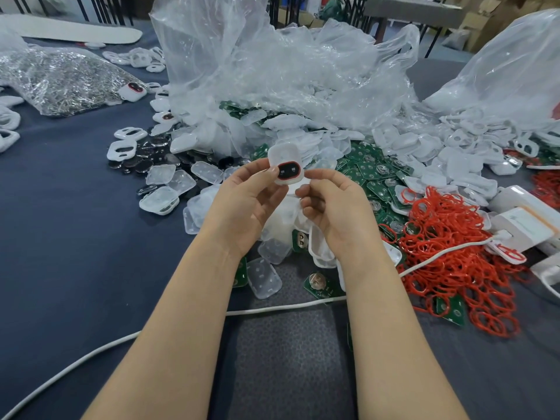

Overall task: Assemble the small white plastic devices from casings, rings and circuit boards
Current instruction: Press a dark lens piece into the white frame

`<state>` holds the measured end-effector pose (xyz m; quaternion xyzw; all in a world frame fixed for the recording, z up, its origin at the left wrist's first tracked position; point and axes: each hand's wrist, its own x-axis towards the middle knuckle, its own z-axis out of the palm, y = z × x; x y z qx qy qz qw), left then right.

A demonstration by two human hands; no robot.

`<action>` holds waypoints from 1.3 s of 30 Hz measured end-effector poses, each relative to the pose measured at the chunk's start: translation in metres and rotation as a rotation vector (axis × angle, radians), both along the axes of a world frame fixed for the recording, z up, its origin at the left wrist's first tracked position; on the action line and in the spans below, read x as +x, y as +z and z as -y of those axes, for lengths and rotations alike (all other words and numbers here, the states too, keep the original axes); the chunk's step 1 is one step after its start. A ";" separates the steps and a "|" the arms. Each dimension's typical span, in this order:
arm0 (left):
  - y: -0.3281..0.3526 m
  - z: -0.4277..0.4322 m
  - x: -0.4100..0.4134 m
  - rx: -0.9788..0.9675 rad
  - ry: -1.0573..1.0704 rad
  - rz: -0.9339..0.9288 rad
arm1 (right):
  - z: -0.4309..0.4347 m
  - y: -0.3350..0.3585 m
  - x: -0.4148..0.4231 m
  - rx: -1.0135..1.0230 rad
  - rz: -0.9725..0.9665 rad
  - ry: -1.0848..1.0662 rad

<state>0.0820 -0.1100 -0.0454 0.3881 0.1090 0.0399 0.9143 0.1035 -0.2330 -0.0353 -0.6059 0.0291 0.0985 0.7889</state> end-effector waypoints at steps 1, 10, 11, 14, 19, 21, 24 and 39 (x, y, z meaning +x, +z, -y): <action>0.000 0.000 0.000 0.007 0.007 0.007 | 0.000 0.000 0.000 -0.010 0.007 0.002; -0.006 0.002 0.001 0.240 0.058 0.138 | 0.002 0.004 0.001 -0.122 -0.069 0.000; -0.006 0.002 0.000 0.330 0.053 0.186 | 0.003 0.005 0.001 -0.124 -0.082 0.018; -0.006 0.005 -0.003 0.689 0.056 0.297 | 0.006 0.006 -0.001 -0.052 -0.133 0.065; -0.003 0.010 -0.005 0.886 0.119 0.326 | 0.009 0.008 -0.002 -0.010 -0.163 0.125; -0.003 0.011 -0.005 0.888 0.136 0.326 | 0.007 0.006 -0.002 -0.064 -0.139 0.131; -0.004 0.014 -0.006 0.853 0.144 0.306 | 0.005 0.000 -0.003 -0.123 -0.052 0.087; -0.008 0.013 -0.001 0.770 0.144 0.108 | 0.003 -0.005 -0.001 -0.404 0.243 0.028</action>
